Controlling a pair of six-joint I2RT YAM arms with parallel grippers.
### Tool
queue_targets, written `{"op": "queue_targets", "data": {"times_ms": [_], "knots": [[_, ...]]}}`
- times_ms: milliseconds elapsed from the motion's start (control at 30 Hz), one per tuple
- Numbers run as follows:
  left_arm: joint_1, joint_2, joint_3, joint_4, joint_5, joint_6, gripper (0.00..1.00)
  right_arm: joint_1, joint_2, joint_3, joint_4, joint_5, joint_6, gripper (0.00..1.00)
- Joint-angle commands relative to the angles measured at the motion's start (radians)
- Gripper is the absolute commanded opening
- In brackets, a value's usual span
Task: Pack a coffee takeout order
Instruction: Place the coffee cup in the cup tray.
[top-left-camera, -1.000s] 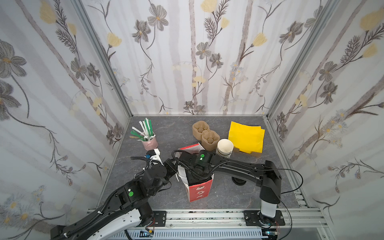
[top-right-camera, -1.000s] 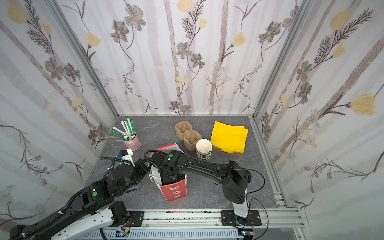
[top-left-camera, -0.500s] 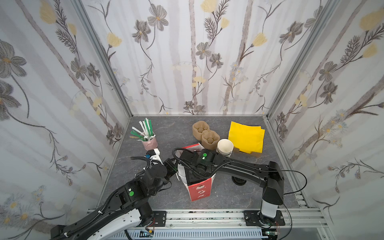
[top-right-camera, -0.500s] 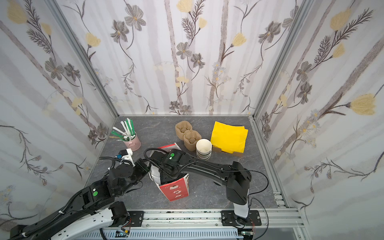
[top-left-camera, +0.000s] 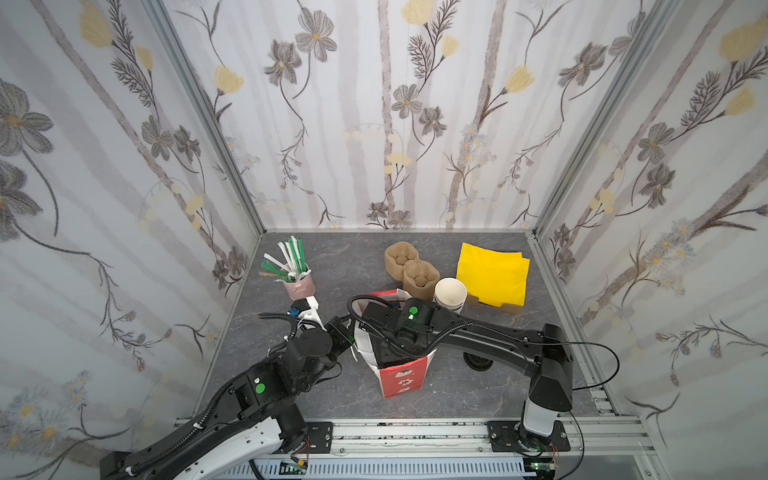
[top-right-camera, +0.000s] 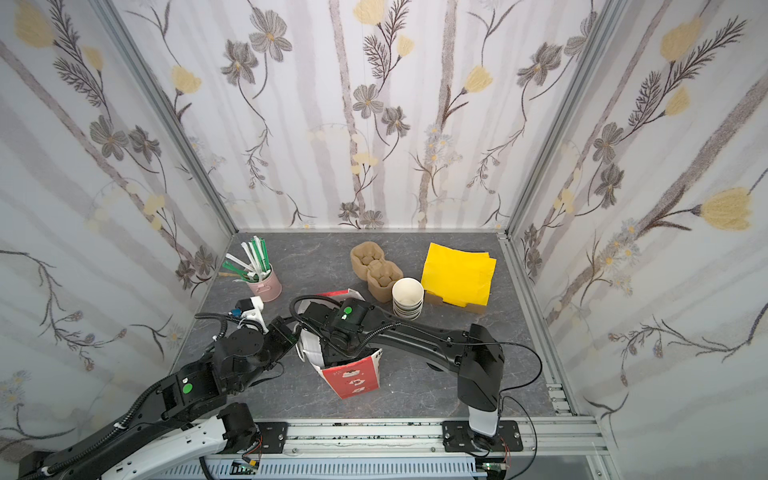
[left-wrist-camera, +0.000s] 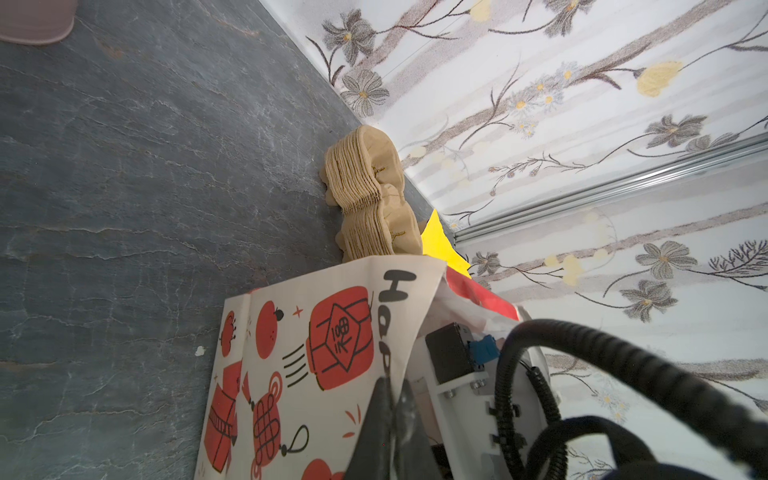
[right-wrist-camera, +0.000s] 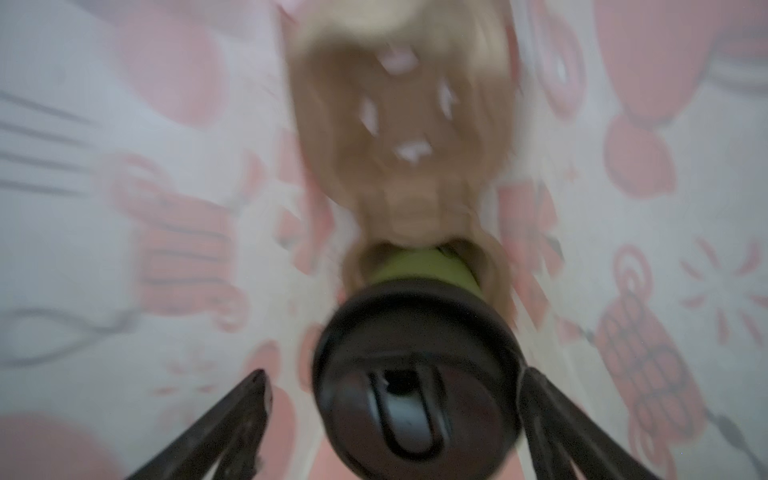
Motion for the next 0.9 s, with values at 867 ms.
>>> {"op": "queue_targets", "data": {"times_ms": [867], "knots": [[0.002,0.06,0.036,-0.052,0.01,0.028,0.0,0.021,-0.03,0.093,0.173,0.089,-0.111,0.83]]}}
